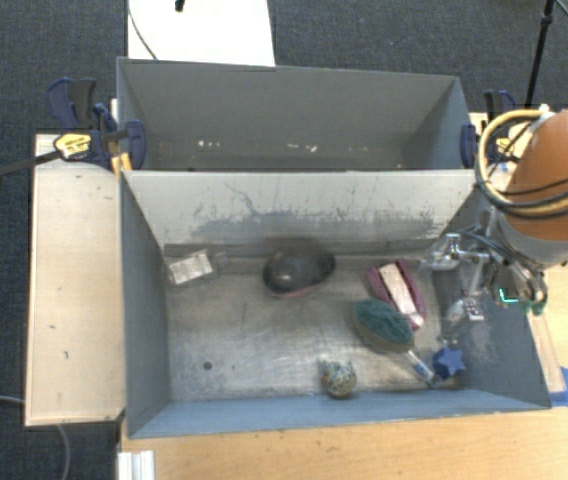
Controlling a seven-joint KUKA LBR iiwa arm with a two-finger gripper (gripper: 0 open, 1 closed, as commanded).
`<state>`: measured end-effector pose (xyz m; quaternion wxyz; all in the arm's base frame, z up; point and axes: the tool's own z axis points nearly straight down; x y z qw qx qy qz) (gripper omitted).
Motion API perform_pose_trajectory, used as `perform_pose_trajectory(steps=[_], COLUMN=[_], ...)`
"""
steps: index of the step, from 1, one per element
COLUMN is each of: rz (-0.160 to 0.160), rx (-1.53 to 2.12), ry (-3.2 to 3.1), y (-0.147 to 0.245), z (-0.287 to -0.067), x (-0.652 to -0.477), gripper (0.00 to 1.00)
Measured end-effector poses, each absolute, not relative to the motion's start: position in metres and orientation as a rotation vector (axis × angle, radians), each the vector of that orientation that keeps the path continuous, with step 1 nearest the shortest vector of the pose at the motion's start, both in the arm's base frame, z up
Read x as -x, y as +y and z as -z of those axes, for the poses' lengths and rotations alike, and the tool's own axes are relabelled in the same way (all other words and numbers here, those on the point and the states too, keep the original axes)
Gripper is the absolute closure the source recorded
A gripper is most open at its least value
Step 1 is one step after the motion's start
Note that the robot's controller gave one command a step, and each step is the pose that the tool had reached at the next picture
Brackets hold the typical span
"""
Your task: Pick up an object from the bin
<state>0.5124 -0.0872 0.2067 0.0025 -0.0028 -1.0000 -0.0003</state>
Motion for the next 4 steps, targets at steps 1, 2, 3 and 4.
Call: perform_pose_trajectory(steps=[1, 2, 3, 4], rz=[-0.007, 0.006, -0.001, -0.004], rx=[-0.351, -0.15, -0.341, -0.337], ry=[-3.139, -3.156, -3.13, -3.136], y=[-0.091, -0.066, -0.003, -0.006], z=[-0.095, -0.085, -0.072, -0.075], x=[-0.524, -0.544, -0.555, -0.556], gripper=[0.0, 0.0, 0.0, 1.0])
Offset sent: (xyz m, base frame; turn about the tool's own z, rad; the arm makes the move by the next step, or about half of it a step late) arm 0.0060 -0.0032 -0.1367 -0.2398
